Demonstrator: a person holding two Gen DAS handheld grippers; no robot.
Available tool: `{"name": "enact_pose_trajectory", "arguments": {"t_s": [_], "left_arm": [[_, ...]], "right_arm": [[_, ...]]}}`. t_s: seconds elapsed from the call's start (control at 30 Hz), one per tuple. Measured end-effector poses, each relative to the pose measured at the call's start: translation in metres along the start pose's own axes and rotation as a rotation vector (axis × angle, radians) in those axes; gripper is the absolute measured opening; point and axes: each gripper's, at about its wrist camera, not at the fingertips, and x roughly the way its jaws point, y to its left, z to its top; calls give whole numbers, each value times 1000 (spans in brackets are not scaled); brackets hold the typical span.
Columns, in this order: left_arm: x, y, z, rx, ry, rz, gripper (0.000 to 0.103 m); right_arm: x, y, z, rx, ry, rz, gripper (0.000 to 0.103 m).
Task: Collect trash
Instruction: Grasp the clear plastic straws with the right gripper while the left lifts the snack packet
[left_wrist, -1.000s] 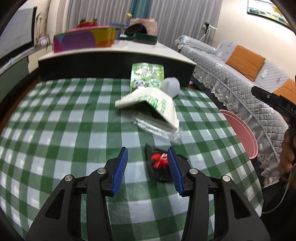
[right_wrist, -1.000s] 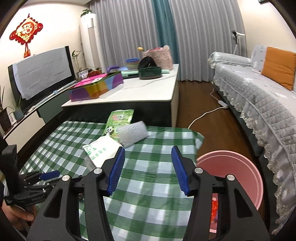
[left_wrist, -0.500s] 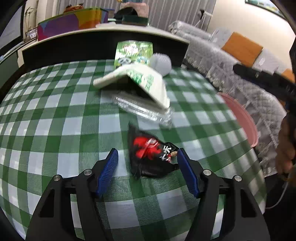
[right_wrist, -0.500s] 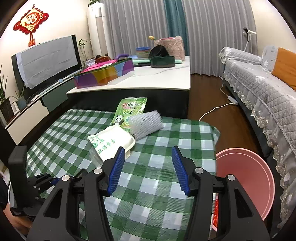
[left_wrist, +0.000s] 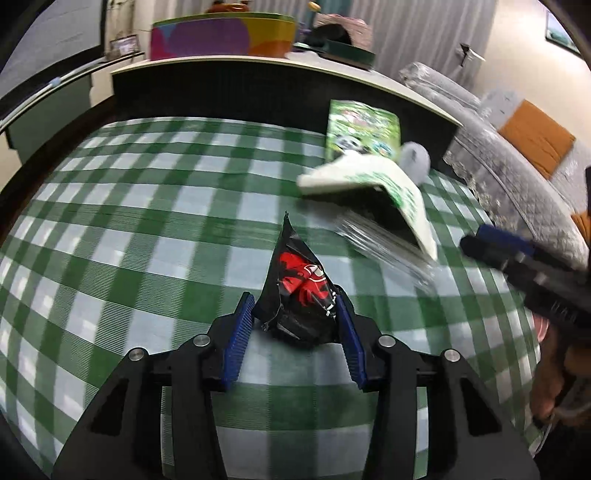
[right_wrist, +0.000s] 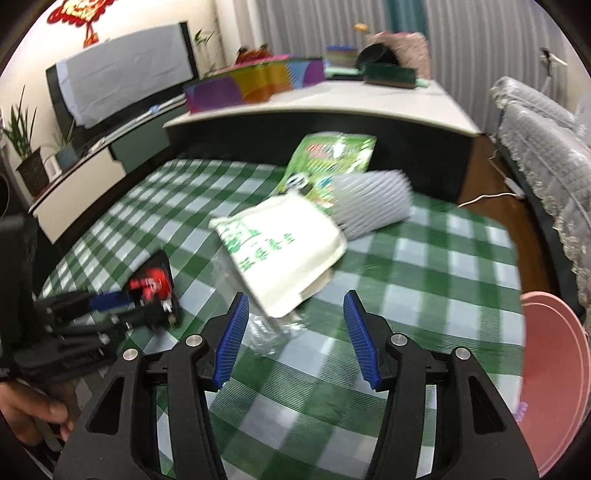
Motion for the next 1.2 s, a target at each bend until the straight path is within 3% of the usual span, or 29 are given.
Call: {"name": "enact_pose_trajectory", "arguments": {"t_s": [0.1,0.37,0.47,0.6,0.7,1.2], "left_arm": [[-2,8,6,-12,-14,5,45],[-3,18,12,-21,-28,2,45],[-3,18,13,-22,-29,2,45],[-4,17,14,-15,-37,3,45],[-7,14,14,-4,-46,4,45],[-36,-13,9,61,-119,-13,45]], "right_arm": [[18,10,-1,-37,44,20,62],[48,22,-6,-92,123,14,63],[47,24,-7,-112,122,-3,50],[41,20,-8,-106,130,14,21],[35,22,-11,-120,133,31,12],[-34,18,-16,-126,33,55,8]]}}
